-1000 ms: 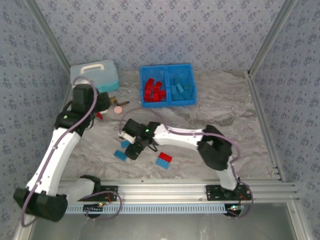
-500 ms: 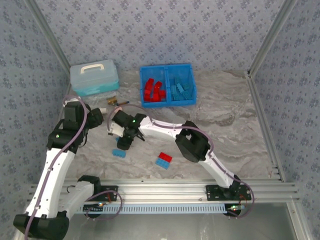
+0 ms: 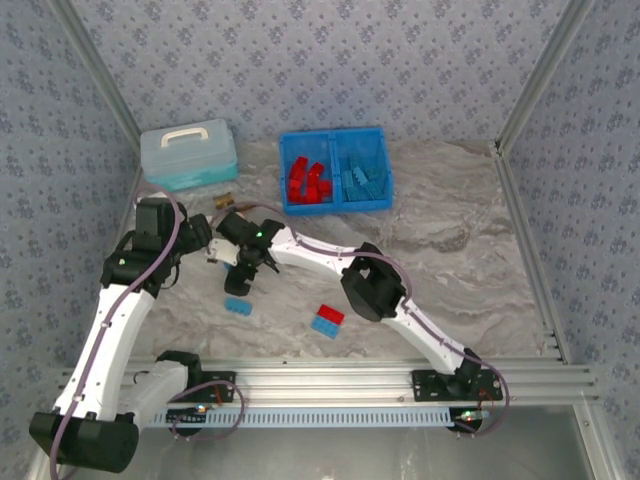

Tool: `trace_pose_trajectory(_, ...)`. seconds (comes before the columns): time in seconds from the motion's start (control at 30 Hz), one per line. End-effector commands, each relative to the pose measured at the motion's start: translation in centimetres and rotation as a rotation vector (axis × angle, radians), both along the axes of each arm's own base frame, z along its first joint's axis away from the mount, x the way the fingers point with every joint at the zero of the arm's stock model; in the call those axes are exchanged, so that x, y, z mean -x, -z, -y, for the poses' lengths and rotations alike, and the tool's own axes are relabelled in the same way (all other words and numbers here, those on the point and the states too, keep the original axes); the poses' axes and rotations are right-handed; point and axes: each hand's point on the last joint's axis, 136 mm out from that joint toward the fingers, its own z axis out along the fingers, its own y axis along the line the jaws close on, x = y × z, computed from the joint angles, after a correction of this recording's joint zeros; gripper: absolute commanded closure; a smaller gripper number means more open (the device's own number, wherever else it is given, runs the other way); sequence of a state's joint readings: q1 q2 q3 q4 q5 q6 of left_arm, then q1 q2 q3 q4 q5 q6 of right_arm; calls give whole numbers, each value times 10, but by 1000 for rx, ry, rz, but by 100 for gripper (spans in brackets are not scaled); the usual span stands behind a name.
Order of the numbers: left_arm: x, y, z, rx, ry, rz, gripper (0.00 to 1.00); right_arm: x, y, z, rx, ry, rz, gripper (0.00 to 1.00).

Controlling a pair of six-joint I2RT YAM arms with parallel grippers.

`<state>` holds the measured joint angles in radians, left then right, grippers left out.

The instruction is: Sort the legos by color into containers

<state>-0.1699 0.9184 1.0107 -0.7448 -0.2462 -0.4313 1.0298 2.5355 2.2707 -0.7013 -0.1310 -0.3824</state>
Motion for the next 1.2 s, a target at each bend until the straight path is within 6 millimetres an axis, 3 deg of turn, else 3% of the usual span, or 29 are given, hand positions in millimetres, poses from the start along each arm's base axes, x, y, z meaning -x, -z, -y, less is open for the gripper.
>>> trace_pose_trajectory(0.0,-4,-12,0,17,0,38,14,2,51,24,145,10,-68,6)
trace_pose_trajectory(0.13,-4,-12,0,21,-5,41,14,-8,55,32,196,74,-40,17)
trace_pose_trajectory(0.27,-4,-14,1,28,-5,47,14,-5,40,62,244,164,-27,21)
trace_pose_trajectory(0.4,-7,-11,2,34,-4,43,14,9,6,92,202,251,-25,21)
trace_pose_trajectory(0.53,-10,-5,4,49,-3,37,14,19,-36,92,90,278,-23,16)
trace_pose_trajectory(0.67,-12,-1,9,72,5,25,14,3,-62,91,42,327,-6,9)
trace_pose_trajectory(0.8,-9,2,8,71,5,21,14,-16,-51,93,54,309,43,0)
trace_pose_trajectory(0.97,-2,1,8,72,5,19,14,-32,-6,102,141,308,9,0)
trace_pose_trajectory(1.17,1,-1,14,98,38,33,14,-32,16,96,159,284,-63,13)
